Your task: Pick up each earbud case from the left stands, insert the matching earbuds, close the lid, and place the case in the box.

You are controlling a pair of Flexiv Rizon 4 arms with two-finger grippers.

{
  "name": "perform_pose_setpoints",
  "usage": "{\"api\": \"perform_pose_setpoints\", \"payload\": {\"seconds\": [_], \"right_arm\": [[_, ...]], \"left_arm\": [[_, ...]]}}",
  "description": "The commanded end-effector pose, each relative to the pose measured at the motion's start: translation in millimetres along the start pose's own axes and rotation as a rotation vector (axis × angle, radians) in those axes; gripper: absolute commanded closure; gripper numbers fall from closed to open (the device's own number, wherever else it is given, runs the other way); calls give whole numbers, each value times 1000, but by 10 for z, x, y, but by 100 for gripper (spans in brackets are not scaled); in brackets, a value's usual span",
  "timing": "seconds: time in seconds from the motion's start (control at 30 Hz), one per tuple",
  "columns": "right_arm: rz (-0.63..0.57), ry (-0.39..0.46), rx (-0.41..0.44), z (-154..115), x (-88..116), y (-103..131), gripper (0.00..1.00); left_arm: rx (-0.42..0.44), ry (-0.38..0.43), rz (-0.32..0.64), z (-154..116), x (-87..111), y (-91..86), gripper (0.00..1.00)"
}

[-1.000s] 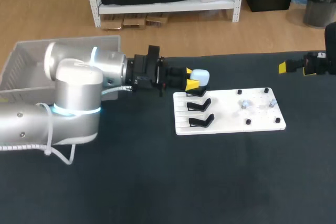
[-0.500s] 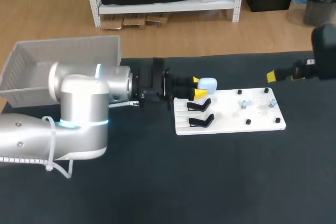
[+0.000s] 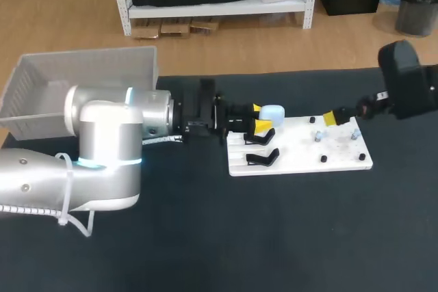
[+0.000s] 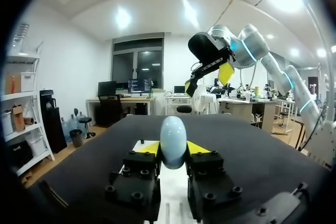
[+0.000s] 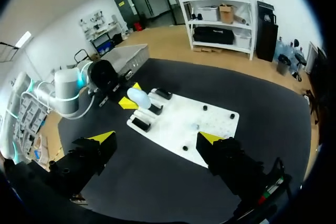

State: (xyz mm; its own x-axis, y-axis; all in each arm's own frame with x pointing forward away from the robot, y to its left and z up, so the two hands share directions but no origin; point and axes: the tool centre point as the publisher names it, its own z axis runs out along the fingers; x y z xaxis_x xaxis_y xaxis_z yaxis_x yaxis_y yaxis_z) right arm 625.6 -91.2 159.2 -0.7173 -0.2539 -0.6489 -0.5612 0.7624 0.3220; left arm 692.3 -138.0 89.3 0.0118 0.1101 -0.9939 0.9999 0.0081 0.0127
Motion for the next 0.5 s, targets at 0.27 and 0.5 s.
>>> {"api": "perform_pose_setpoints", "payload": {"seconds": [0.27,0.5], "right_arm": [[47,45,2,271,-6,260,0],[52,78,1,417,-44,357,0]], "left_arm": [[14,-32,-10,41,26,6,100],[15,-48,-7,53,26,-8,100]]}}
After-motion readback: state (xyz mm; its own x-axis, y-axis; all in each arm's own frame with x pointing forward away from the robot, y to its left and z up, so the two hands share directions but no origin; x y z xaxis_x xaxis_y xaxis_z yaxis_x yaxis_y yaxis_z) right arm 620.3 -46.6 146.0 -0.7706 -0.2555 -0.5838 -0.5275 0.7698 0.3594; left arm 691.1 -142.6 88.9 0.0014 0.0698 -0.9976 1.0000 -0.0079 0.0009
